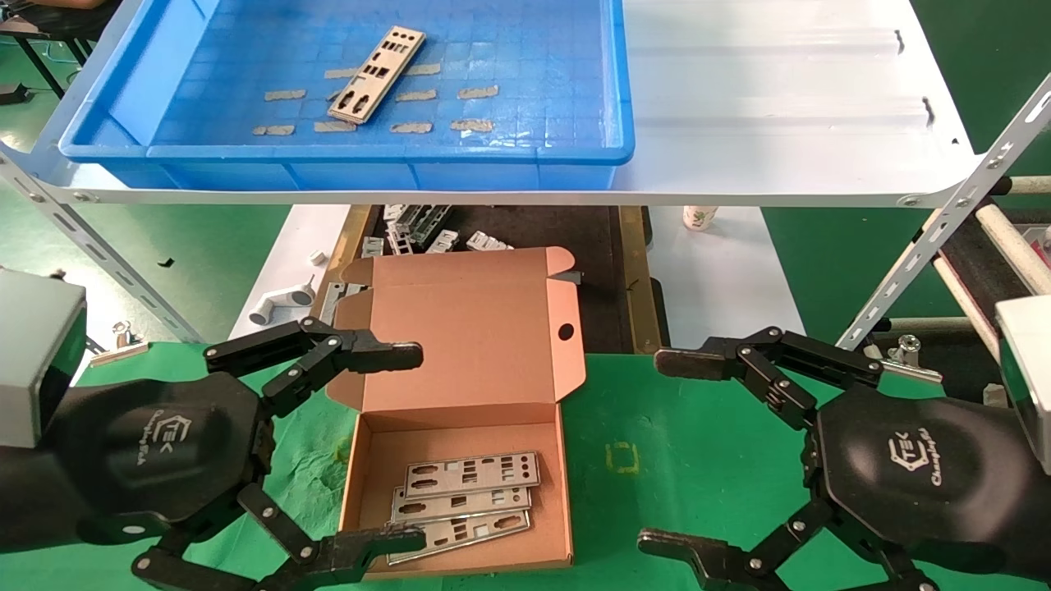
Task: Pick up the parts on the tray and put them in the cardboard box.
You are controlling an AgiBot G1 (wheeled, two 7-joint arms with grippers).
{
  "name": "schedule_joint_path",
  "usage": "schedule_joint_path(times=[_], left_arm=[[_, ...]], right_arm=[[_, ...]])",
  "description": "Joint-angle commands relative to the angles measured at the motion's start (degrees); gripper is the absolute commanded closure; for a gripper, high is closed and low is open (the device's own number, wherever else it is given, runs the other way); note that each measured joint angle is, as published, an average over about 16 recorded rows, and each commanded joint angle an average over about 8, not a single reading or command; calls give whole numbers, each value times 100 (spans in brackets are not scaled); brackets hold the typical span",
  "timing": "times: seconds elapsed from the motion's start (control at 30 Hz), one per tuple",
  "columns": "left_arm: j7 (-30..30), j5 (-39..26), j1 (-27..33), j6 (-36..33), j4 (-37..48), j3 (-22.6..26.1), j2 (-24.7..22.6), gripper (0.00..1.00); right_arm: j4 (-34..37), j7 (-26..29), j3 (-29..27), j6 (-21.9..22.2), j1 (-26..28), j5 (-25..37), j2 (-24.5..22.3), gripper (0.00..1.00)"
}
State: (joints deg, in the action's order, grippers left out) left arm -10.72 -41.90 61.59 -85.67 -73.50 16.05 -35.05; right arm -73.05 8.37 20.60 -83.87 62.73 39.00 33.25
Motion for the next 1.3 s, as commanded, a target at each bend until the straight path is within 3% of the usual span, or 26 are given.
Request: schedule_joint_path(times=[0.03, 0.73, 0.77, 0.83, 1.03, 1.1, 1.3], left_arm=[[0, 0, 0, 0, 0, 0, 0, 0], [0, 0, 0, 0, 0, 0, 0, 0], [0, 0, 0, 0, 0, 0, 0, 0], [0, 0, 0, 0, -1, 0, 0, 0], [-24, -33, 14, 122, 42, -10, -14, 0], [-54, -95, 53, 325, 81, -24, -51, 0], [-206, -534, 489, 1371, 246, -9, -399, 0]], right_arm=[[0, 0, 0, 0, 0, 0, 0, 0], [0, 0, 0, 0, 0, 0, 0, 0], [0, 0, 0, 0, 0, 0, 0, 3], [0, 0, 0, 0, 0, 0, 0, 18], [1, 0, 0, 0, 0, 0, 0, 90], [1, 0, 1, 0, 1, 0, 0, 100], [3, -1, 1, -1, 2, 0, 1, 100]])
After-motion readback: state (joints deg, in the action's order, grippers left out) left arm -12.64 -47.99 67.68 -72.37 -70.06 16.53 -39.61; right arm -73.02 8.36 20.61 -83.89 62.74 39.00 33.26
